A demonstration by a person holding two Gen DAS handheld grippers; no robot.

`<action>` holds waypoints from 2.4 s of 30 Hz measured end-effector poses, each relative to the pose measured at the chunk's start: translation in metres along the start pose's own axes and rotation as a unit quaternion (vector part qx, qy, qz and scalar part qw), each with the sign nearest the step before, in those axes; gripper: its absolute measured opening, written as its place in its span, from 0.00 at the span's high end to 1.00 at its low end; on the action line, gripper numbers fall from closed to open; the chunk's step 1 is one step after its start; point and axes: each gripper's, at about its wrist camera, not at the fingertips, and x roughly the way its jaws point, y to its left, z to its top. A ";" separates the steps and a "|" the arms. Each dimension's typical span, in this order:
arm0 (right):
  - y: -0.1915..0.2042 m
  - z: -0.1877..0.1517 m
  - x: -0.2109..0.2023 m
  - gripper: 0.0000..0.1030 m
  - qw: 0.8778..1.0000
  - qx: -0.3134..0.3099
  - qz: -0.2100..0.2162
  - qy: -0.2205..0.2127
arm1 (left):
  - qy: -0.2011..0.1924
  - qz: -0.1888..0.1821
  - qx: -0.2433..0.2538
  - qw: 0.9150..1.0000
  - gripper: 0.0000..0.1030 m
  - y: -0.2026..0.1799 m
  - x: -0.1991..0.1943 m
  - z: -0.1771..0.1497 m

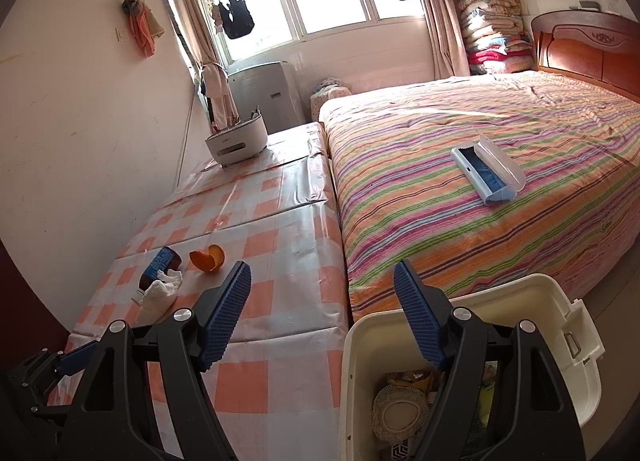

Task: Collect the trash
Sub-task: 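Withdraw both tools from the bin toward the table items, then grasp the silver blister pack with the left tool while the right tool grasps the white tissue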

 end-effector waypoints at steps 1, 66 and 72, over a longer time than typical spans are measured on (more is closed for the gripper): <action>0.004 -0.001 0.002 0.29 1.000 -0.002 0.003 0.002 | 0.000 0.002 -0.002 1.000 0.34 0.004 -0.001 -0.001; 0.225 -0.057 0.189 0.41 0.949 -0.177 0.134 0.223 | 0.092 -0.034 -0.078 0.992 0.70 0.147 0.018 -0.064; 0.220 -0.055 0.184 0.67 0.950 -0.175 0.135 0.219 | 0.091 -0.036 -0.088 0.991 0.70 0.149 0.018 -0.064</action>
